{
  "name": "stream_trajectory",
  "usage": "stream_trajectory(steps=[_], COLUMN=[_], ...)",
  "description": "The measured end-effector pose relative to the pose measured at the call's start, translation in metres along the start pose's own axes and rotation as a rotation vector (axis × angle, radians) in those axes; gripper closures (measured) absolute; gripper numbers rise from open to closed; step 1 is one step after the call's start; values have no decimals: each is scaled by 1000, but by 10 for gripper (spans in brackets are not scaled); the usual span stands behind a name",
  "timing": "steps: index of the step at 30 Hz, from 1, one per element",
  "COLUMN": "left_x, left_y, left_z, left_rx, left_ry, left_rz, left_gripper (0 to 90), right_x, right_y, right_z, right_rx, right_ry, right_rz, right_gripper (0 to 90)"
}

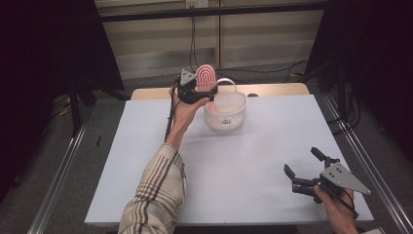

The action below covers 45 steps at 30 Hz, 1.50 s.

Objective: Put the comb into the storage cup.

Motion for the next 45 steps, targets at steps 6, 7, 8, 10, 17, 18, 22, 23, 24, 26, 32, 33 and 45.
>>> stream_trajectory(steps=[6, 7, 8, 10, 17, 18, 22, 23, 24, 26, 32, 33, 45], left_x=[-4, -4, -5, -7, -17, -18, -23, -24, -26, -28, -34, -35, -50], left_y=[-2, -2, -3, -3, -2, -1, -1, -2, -2, -3, -9, -9, -10], left_z=[0, 0, 0, -1, -8, -9, -11, -11, -11, -11, -8, -8, -4], left_rx=[4, -3, 4, 17, 61, 64, 58, 65, 64, 65, 83, 81, 64], left_ry=[-1, -1, -3, 0, 30, 33, 49, 55, 59, 71, 87, 88, 94], left_rz=[-5, -3, -4, -5, 3, 4, 10, 8, 3, 4, -26, -21, -19], left_gripper=[14, 14, 14, 14, 10, 8, 13, 14, 14, 15, 17, 16, 10], right_x=[0, 0, 0, 0, 0, 0, 0, 0, 0, 1, 1, 1, 1], right_y=[0, 0, 0, 0, 1, 1, 1, 1, 1, 1, 1, 2, 2], right_z=[0, 0, 0, 0, 0, 0, 0, 0, 0, 0, 0, 0, 0], right_rx=[1, 0, -1, -4, -1, 0, -2, -1, -1, -1, 1, 1, -3], right_ry=[1, 1, 0, 3, 2, 3, 2, 1, 1, 4, 2, 3, -2], right_rz=[4, 3, 1, 4, 9, 10, 11, 11, 11, 11, 13, 13, 17], right_gripper=[0, 0, 0, 0, 0, 0, 0, 0, 0, 0, 0, 0, 0])
Point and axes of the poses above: each handheld gripper's, and its own axes: x roughly forward along the jaws, z roughly out of its underside, y roughly to its right, the point moved 7 cm from there along x, roughly forward along the jaws, and after that the axes turned 6 degrees about y, right-handed, at the moved point
